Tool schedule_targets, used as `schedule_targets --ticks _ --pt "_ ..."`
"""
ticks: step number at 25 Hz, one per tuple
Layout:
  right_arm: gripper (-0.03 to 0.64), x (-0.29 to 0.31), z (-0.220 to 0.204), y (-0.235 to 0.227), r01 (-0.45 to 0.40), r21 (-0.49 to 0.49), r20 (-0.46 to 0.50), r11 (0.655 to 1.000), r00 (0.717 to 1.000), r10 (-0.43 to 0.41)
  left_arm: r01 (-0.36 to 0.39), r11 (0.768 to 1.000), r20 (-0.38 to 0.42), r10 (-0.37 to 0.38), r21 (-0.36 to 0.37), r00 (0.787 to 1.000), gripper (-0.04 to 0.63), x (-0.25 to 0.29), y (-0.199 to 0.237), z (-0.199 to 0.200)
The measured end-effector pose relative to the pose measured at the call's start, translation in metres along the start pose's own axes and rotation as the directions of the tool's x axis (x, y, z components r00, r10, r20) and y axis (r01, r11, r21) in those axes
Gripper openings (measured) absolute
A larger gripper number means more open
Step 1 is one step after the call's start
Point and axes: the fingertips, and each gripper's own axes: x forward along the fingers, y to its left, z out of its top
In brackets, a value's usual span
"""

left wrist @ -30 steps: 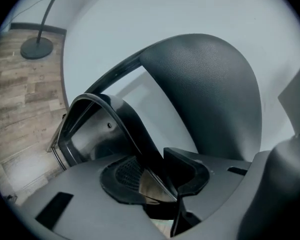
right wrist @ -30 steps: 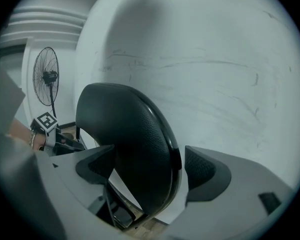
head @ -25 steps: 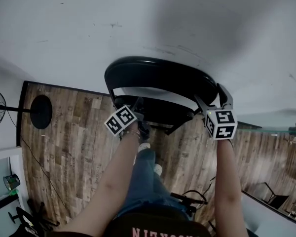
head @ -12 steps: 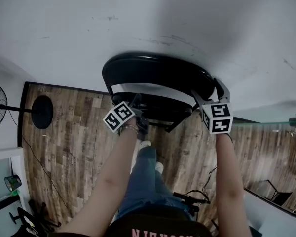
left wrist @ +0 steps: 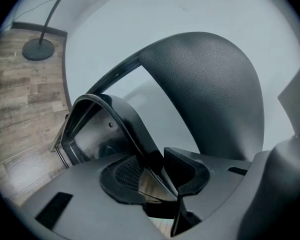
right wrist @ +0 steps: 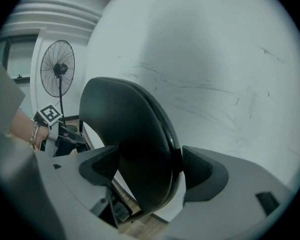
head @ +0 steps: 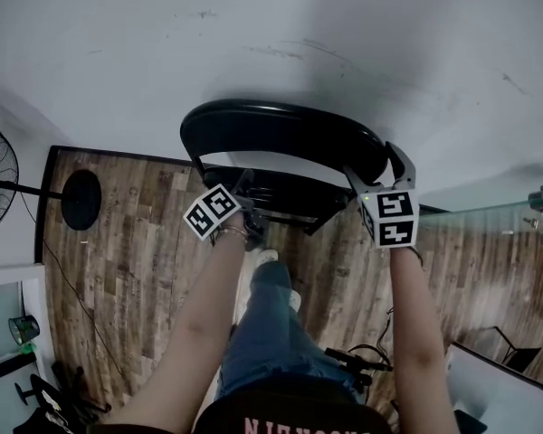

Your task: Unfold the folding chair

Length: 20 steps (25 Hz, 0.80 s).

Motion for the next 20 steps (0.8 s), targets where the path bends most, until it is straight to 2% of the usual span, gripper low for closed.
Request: schedule_targets --ticks 7,13,17,20 --pt "0.377 -0.037 -0.004 0.021 -0.043 -0.002 0.026 0.999 0.999 0.043 -0.005 1.0 0.017 0.005 -0.005 1.0 0.129 -0.03 0.007 -0.015" --pt "0.377 -0.056 0.025 0.043 -0.081 -0.112 0.118 0.99 0.988 0.095 -0.013 1.0 0.021 0.014 -0.017 1.0 0.133 -0.051 0.013 -0.024" --pt "0.377 -0.063 0.038 0.048 -0.103 -0.188 0.12 0.977 0.985 0.127 -0.016 1.0 0.028 0.017 -0.021 0.999 0.137 -0.06 0.015 -0.03" --pt "0.362 -0.077 0.05 0.057 -0.126 -0.186 0.165 0.974 0.974 0.157 -0.023 0.999 0.038 0.024 -0.025 0.999 0.138 -0.068 0.018 -0.034"
